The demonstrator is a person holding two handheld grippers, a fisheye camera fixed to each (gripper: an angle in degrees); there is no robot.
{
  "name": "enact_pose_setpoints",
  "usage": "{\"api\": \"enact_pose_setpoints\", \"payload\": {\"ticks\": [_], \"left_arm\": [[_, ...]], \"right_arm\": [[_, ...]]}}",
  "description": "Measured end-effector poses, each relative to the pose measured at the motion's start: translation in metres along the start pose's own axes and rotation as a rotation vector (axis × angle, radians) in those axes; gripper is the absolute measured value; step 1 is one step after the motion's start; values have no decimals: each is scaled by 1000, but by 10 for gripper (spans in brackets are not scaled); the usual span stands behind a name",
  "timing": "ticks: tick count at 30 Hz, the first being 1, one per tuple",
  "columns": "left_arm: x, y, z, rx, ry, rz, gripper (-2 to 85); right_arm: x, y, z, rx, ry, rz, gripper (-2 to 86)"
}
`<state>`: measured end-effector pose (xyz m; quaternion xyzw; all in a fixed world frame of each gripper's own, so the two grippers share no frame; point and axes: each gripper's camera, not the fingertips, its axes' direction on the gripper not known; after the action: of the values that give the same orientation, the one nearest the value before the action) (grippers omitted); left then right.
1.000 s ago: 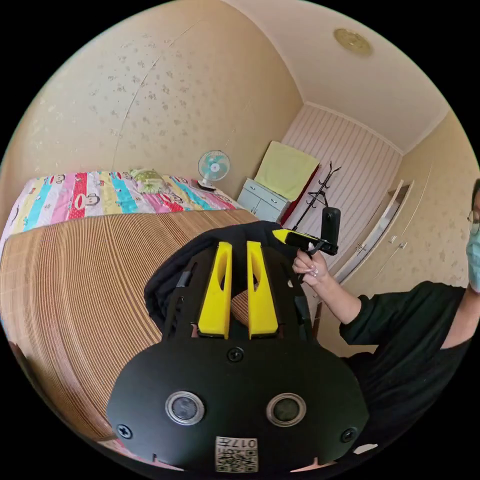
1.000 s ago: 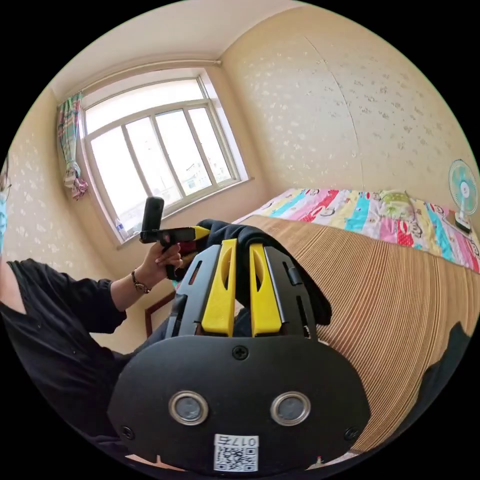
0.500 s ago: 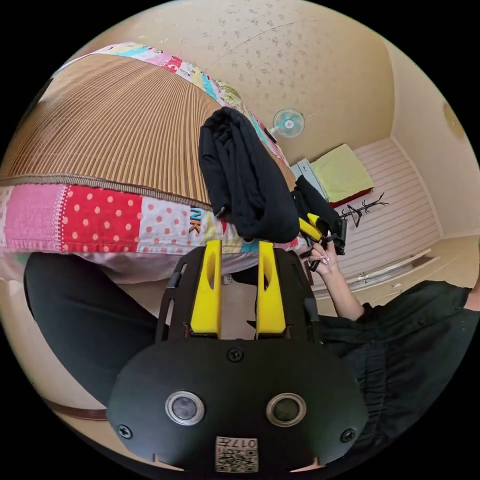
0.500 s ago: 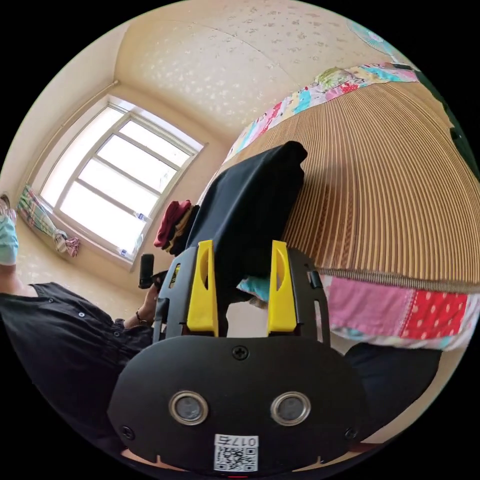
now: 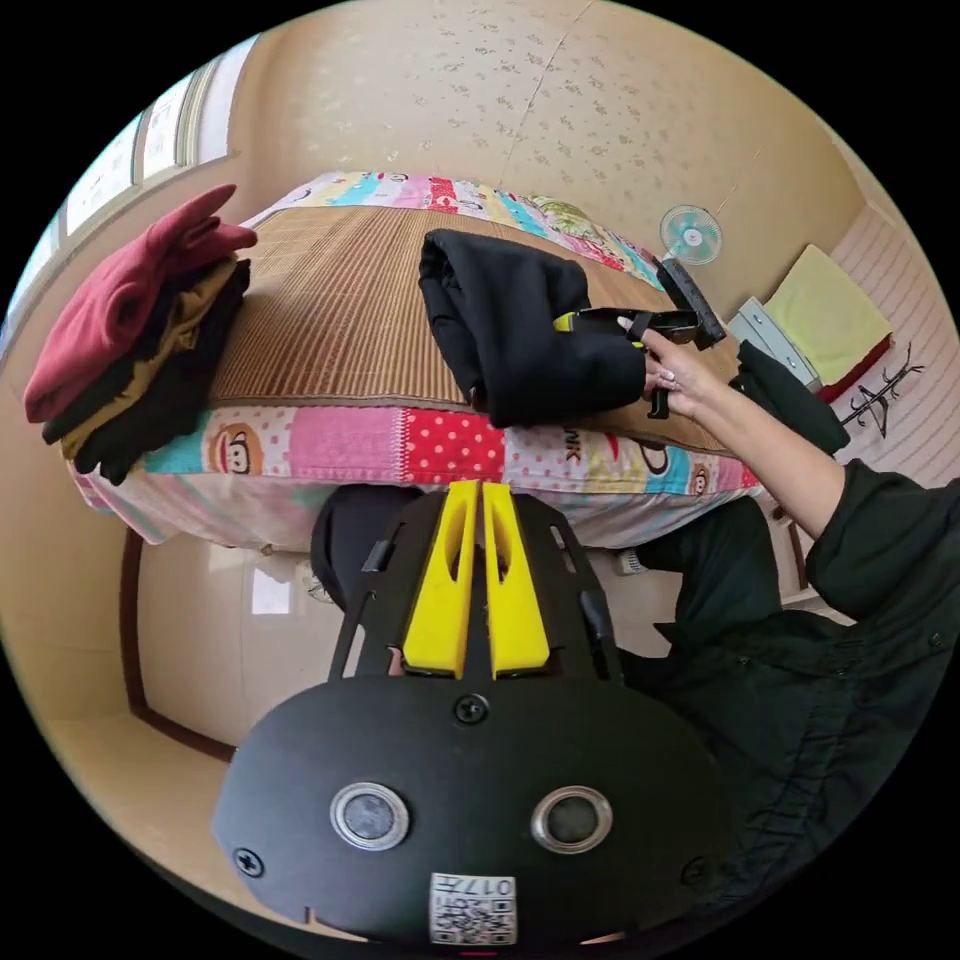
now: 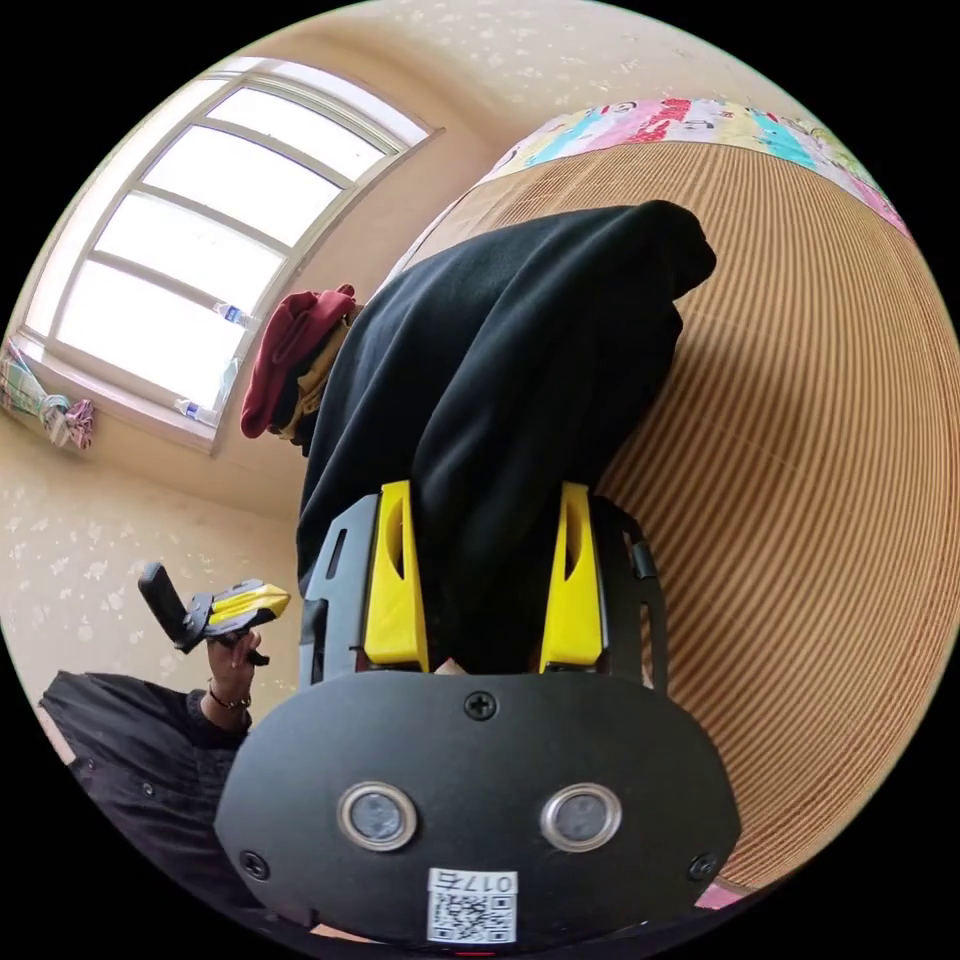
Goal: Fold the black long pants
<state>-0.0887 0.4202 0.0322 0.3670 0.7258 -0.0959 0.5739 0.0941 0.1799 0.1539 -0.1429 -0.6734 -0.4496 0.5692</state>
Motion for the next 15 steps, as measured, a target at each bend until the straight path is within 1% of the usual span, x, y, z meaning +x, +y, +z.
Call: {"api": "enact_pose_setpoints", "payload": {"ticks": [1, 3, 7, 10, 13, 15], "left_arm": [[-13, 7, -2, -15, -25, -38, -5], [-34, 20, -8, -14, -8, -108, -7], [-68, 54, -28, 65, 50, -243, -8], [-76, 70, -36, 77, 23, -279, -8], [-77, 75, -36, 82, 26, -277, -6], [-75, 71, -33, 83, 44, -266, -5]], "right_arm": [[-21, -16, 24, 3, 17, -22, 187], [-49, -42, 62, -9, 12, -42, 187], [-105, -95, 138, -3, -24, -4, 187], [-135, -121, 178, -12, -39, 3, 189], [-139, -132, 182, -22, -15, -16, 183], [-127, -128, 166, -41, -82, -61, 164]]}}
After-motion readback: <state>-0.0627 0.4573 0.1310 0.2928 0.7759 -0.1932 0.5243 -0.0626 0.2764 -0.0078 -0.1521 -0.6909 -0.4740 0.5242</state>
